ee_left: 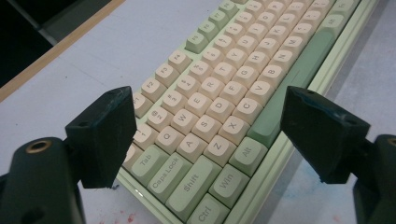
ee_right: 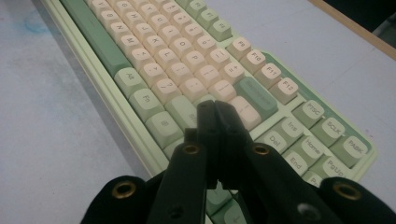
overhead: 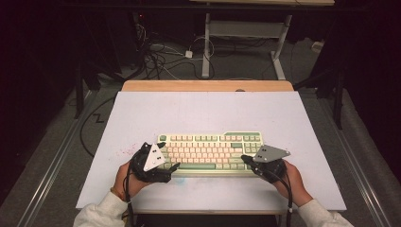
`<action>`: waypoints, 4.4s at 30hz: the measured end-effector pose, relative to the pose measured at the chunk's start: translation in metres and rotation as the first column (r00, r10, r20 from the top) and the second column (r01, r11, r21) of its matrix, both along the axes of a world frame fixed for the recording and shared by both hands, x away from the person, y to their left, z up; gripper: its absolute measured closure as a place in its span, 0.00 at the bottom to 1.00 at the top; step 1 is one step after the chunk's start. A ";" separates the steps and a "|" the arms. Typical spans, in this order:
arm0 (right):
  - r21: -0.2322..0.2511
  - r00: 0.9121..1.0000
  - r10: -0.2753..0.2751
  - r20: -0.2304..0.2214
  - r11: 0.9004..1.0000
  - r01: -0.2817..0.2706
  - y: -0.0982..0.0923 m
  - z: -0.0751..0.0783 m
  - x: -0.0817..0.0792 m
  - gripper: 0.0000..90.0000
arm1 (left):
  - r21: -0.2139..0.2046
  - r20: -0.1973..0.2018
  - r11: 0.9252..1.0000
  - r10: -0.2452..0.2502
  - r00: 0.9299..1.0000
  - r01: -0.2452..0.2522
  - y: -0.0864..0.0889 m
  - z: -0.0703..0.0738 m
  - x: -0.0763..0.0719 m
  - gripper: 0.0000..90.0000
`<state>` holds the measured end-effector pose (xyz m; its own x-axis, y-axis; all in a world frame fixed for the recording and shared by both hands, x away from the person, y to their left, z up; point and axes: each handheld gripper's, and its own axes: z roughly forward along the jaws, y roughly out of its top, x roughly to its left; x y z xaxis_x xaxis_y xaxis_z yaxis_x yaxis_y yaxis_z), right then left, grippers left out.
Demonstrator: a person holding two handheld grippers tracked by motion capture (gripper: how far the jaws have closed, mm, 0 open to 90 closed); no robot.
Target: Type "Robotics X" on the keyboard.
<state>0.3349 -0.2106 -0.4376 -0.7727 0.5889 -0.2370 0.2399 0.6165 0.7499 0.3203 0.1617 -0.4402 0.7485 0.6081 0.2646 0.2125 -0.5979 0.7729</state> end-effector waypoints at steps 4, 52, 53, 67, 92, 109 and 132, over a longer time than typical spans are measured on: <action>-0.014 1.000 -0.003 -0.016 1.000 0.003 0.006 -0.003 0.006 1.00 | -0.001 -0.001 1.000 0.001 1.000 -0.001 0.001 0.000 0.000 0.20; -0.064 0.999 -0.022 -0.044 0.998 0.020 0.017 -0.017 0.015 1.00 | -0.003 -0.055 0.998 -0.059 0.997 0.059 0.004 0.004 0.001 0.90; -0.062 0.999 -0.027 -0.047 0.998 0.024 0.017 -0.017 0.015 1.00 | -0.007 -0.061 0.998 -0.058 0.996 0.058 0.005 0.005 0.001 0.95; -0.065 0.999 -0.024 -0.039 0.998 0.022 0.017 -0.018 0.015 1.00 | 0.005 -0.093 1.000 -0.027 0.995 0.028 0.010 0.008 0.004 0.98; -0.063 0.999 -0.033 -0.033 0.998 0.031 0.018 -0.018 0.013 1.00 | 0.095 -0.256 0.993 -0.047 0.966 0.073 -0.024 0.000 0.041 0.98; -0.067 0.999 -0.027 -0.028 0.997 0.025 0.017 -0.018 0.013 1.00 | 0.099 -0.264 0.991 -0.058 0.963 0.087 -0.029 -0.006 0.039 0.98; -0.072 0.999 -0.027 -0.028 0.997 0.025 0.017 -0.018 0.012 1.00 | 0.083 -0.214 0.994 -0.049 0.976 0.068 -0.024 0.003 0.032 0.98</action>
<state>0.3467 -0.1932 -0.4551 -0.7648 0.5908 -0.2570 0.2773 0.6619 0.6964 0.3528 0.1373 -0.4370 0.8269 0.5426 0.1479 0.3277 -0.6786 0.6574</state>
